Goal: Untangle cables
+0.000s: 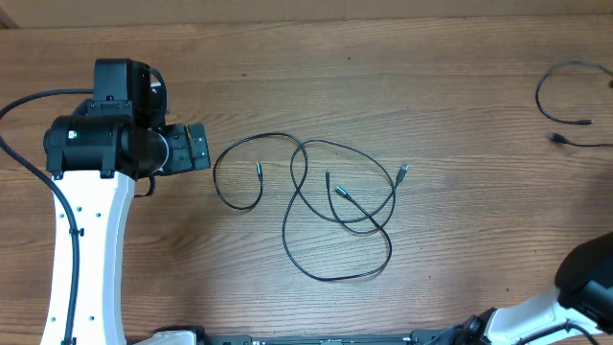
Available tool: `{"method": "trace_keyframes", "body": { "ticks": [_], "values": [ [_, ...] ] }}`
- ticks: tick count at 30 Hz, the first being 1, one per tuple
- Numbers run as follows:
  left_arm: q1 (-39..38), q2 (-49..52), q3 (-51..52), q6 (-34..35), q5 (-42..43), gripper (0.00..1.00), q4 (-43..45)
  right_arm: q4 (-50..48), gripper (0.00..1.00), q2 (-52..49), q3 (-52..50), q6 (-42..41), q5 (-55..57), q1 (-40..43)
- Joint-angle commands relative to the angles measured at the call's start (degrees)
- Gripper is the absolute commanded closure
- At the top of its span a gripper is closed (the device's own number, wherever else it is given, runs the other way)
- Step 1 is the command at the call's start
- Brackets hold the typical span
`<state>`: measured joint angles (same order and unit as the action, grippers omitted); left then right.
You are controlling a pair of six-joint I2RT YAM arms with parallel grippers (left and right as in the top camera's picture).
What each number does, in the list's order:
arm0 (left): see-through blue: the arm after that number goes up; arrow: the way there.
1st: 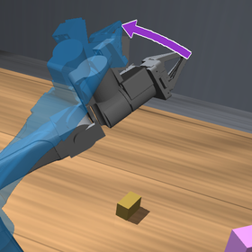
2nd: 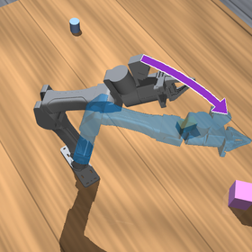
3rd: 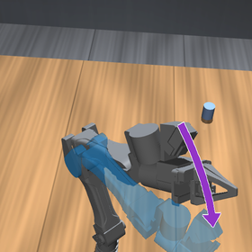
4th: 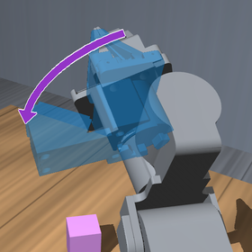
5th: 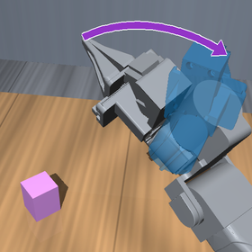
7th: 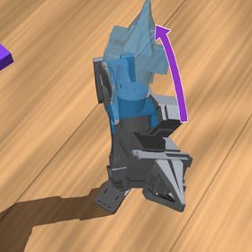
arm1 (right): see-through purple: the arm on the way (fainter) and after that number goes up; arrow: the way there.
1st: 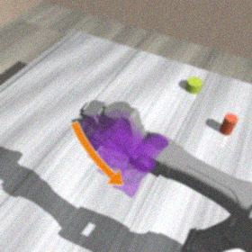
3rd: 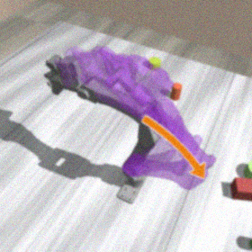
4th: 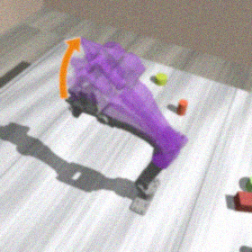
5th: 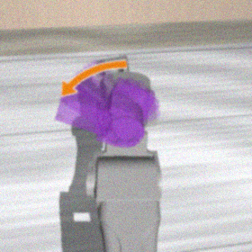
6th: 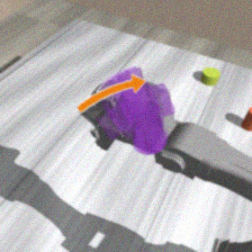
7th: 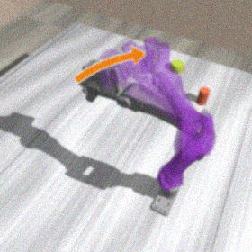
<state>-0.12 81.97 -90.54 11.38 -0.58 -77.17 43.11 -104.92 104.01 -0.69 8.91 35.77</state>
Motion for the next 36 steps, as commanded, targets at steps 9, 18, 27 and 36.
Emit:
{"method": "trace_keyframes", "body": {
  "ticks": [9, 18, 27, 36],
  "values": [
    [0.2, -1.0, -1.2, -1.1, 0.6, 0.0, 0.0, 6.3, 0.06, -1.6, -0.1, -2.5, -29.1, 0.5],
    [0.2, -1.0, -1.2, -1.1, 0.6, 0.0, 0.0, 14.0, 0.04, -1.6, -3.3, 10.2, -42.0, -11.9],
    [0.2, -1.0, -1.2, -1.1, 0.6, 0.0, 0.0, 10.2, 0.0, -1.6, -10.9, 19.2, -41.3, -31.7],
    [0.2, -1.0, -1.2, -1.1, 0.6, 0.01, 0.0, 1.4, 0.0, -1.6, -22.6, 19.2, -39.4, -44.1]
  ]
}}
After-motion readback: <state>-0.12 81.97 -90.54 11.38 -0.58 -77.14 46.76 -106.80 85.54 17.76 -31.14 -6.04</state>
